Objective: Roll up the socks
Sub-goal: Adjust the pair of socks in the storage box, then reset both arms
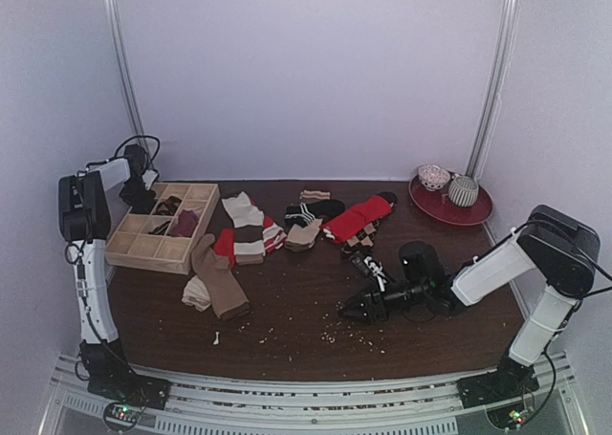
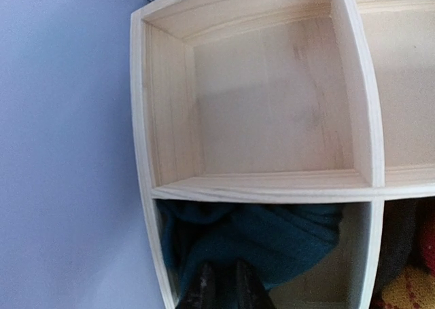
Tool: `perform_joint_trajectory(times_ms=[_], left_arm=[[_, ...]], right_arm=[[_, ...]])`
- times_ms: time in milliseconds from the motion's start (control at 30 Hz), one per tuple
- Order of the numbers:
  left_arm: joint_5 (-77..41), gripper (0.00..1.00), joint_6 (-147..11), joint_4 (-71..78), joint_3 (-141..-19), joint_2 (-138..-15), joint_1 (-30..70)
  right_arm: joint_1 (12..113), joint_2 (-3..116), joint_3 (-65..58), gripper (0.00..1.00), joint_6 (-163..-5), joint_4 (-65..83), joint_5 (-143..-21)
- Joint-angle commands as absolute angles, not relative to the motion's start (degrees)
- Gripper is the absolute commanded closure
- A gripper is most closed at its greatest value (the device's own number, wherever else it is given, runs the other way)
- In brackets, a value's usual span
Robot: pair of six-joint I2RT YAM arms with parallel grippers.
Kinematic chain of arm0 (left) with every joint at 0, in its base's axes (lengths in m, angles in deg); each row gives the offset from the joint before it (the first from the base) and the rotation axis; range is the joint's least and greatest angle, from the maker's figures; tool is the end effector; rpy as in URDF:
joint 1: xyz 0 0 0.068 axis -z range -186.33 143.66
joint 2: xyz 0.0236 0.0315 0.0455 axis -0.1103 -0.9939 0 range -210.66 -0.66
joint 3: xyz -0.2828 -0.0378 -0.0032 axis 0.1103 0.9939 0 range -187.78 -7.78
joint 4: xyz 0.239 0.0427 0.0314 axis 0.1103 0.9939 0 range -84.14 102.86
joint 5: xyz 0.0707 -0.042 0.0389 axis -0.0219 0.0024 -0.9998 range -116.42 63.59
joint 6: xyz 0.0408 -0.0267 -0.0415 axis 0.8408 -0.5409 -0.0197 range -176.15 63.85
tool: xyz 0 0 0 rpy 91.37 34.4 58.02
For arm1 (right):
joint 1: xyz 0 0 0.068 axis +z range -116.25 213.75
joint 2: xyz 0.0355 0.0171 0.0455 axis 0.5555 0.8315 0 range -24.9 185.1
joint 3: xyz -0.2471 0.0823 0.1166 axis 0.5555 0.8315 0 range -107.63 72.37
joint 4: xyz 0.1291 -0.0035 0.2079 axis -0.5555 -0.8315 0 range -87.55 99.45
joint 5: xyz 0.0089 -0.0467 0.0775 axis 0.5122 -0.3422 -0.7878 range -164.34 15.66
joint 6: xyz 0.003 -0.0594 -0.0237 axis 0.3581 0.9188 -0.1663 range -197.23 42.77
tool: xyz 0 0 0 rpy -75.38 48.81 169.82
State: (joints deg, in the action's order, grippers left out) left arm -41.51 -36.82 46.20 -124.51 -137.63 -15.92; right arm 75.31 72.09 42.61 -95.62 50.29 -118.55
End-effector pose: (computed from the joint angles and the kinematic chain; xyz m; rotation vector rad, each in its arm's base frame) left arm 0.5068 0.0987 0.1740 0.1340 2.6614 0.5162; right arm 0.1978 0.2216 0.1535 -0.9532 1.9780 1.4091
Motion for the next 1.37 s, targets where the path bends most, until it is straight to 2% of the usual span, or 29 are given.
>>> perform_joint_trajectory(times_ms=[0, 67, 100, 167, 300, 367, 533, 667, 700, 733, 767, 900, 1100, 1333], left_arm=[[-44.9, 0.85, -37.4, 48.9, -123.4, -142.1, -17.4], [-44.2, 0.84, -38.0, 48.9, -123.3, -141.9, -17.4], [-43.6, 0.80, -38.4, 48.3, -123.1, -141.1, -17.4], [-41.5, 0.63, -38.8, 45.0, -121.1, -137.7, -17.4], [-34.1, 0.43, -39.4, 35.5, -115.6, -128.2, -17.4], [-31.4, 0.36, -40.1, 33.1, -115.6, -125.0, -17.5], [-26.9, 0.03, -41.1, 32.1, -116.5, -119.5, -16.6], [-26.3, 0.02, -42.2, 30.6, -113.9, -114.3, -14.6], [-26.2, 0.02, -43.0, 29.9, -112.8, -112.7, -14.1], [-25.7, 0.02, -44.0, 29.0, -111.6, -110.9, -13.3], [-24.7, 0.02, -45.3, 28.0, -110.0, -108.9, -12.5], [-21.3, 0.02, -49.6, 21.2, -100.8, -99.3, -8.7], [-18.1, 0.02, -54.1, 15.4, -86.0, -88.2, -3.1], [-16.7, 0.02, -56.0, 10.3, -71.8, -78.4, 1.1]], right_arm=[[74.8, 71.8, 42.4, 0.44, -95.7, 51.4, -118.9], [74.8, 71.6, 42.4, 0.44, -95.7, 51.2, -118.6], [74.8, 71.5, 42.5, 0.44, -95.7, 51.2, -118.6], [74.8, 71.1, 42.4, 0.44, -95.6, 51.0, -118.5], [74.7, 69.7, 42.2, 0.44, -94.9, 49.9, -117.3], [74.7, 69.2, 41.8, 0.44, -94.5, 48.9, -116.6], [74.7, 67.3, 41.8, 0.44, -94.1, 47.6, -115.8], [74.7, 64.8, 40.0, 0.43, -92.3, 42.7, -113.1], [74.5, 64.3, 38.9, 0.38, -91.3, 40.0, -111.8], [74.3, 63.6, 37.6, 0.14, -90.1, 37.0, -110.3], [74.1, 62.9, 36.3, 0.02, -88.9, 34.0, -109.0], [73.3, 57.8, 32.8, 0.00, -88.0, 26.4, -97.7], [73.3, 50.6, 29.2, 0.00, -95.6, 16.9, -66.7], [73.3, 43.0, 30.0, 0.00, -96.3, 14.0, -52.7]])
